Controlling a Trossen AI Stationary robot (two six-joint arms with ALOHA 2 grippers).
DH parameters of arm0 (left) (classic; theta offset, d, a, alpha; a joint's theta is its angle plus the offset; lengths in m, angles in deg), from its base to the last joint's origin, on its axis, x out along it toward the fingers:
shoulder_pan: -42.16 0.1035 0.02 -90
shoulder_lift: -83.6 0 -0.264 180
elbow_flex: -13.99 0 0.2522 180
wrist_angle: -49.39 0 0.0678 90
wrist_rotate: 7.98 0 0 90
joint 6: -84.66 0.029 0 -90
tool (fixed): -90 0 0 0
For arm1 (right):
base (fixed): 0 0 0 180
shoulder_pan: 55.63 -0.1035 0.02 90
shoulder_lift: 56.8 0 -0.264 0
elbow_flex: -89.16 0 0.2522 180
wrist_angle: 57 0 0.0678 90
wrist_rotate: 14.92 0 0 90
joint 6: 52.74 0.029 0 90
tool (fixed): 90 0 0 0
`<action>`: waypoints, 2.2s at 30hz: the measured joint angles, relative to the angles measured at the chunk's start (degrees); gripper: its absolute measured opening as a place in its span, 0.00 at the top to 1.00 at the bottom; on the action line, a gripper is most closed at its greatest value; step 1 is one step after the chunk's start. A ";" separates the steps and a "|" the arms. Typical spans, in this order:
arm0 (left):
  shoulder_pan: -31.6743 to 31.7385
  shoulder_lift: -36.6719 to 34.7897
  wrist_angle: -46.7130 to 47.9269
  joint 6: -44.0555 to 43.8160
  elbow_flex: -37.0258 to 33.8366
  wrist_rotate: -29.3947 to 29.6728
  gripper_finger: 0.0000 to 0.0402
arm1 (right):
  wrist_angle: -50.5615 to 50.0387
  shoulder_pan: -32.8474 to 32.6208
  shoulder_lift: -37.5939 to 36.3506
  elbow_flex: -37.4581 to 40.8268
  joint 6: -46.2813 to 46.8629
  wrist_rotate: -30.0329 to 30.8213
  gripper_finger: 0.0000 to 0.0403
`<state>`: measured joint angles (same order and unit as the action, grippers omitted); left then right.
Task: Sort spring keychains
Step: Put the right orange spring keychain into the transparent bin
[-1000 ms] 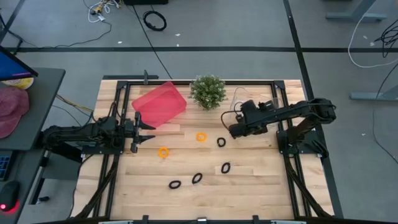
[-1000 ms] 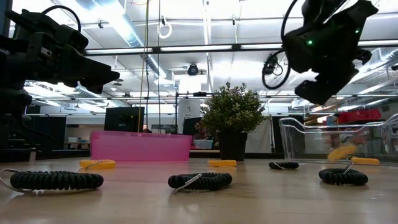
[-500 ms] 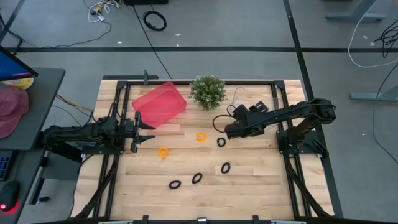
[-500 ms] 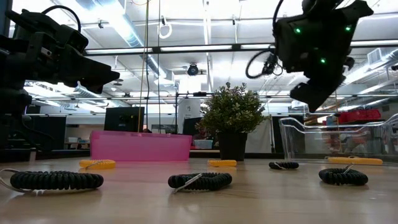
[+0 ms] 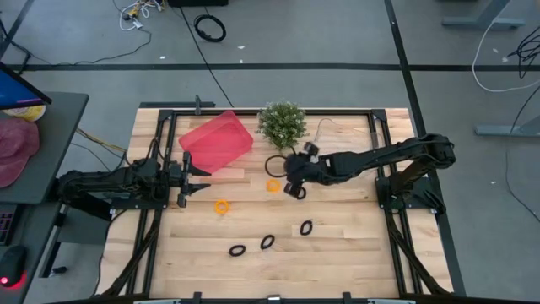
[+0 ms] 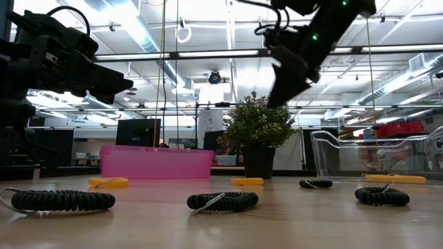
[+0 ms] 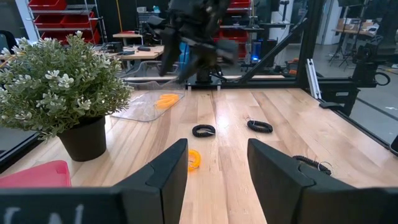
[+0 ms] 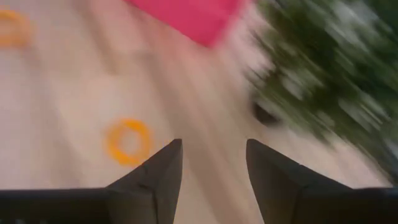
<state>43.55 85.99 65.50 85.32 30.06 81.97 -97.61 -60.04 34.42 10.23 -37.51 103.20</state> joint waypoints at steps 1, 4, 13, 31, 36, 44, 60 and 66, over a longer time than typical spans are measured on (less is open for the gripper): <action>-0.02 0.00 0.00 0.00 0.00 0.00 0.57 | 1.94 0.00 0.03 0.00 -1.36 -2.21 0.55; -0.02 0.00 -0.01 -0.01 0.00 0.00 0.57 | 4.59 0.00 1.07 0.00 -3.59 -7.66 0.55; 0.00 0.01 -0.02 0.01 0.00 0.00 0.57 | 8.89 0.49 8.61 0.02 -10.26 -13.77 0.55; -0.01 -0.01 0.00 0.01 0.00 0.00 0.57 | 12.55 5.96 23.34 -0.28 -12.26 -22.36 0.57; -0.02 0.01 0.01 0.00 0.00 0.00 0.57 | 10.99 6.10 22.77 -0.31 -14.19 -21.46 0.75; -0.01 -0.01 -0.01 0.01 0.00 0.00 0.57 | 5.37 6.17 22.01 -3.21 -15.36 -21.38 0.95; -0.02 -0.01 -0.02 0.01 0.00 0.00 0.57 | -21.49 -3.37 2.13 -5.37 1.19 9.52 0.97; -0.01 0.00 -0.02 0.01 0.00 0.00 0.57 | -35.58 -6.78 -4.43 -4.31 18.51 20.73 0.97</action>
<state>43.54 85.99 65.48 85.32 30.06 81.97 -133.19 -66.81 30.00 5.92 -19.01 123.93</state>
